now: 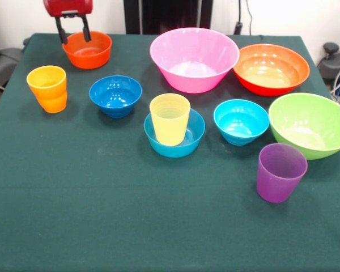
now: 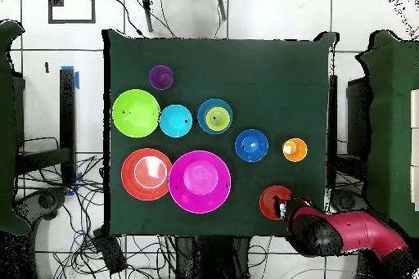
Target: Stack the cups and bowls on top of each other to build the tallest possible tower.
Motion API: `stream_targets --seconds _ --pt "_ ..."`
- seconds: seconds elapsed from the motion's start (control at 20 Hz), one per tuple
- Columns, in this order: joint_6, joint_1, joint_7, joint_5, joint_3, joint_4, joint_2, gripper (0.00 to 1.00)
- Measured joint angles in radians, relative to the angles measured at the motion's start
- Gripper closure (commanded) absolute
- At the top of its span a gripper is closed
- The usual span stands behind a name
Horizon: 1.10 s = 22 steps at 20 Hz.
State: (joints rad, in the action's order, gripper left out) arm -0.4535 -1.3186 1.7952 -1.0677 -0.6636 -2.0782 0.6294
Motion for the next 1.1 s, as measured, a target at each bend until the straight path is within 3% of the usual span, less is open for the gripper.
stream_targets --seconds 1.1 --pt "0.000 -0.017 0.000 0.001 -0.005 0.000 -0.049 0.00"
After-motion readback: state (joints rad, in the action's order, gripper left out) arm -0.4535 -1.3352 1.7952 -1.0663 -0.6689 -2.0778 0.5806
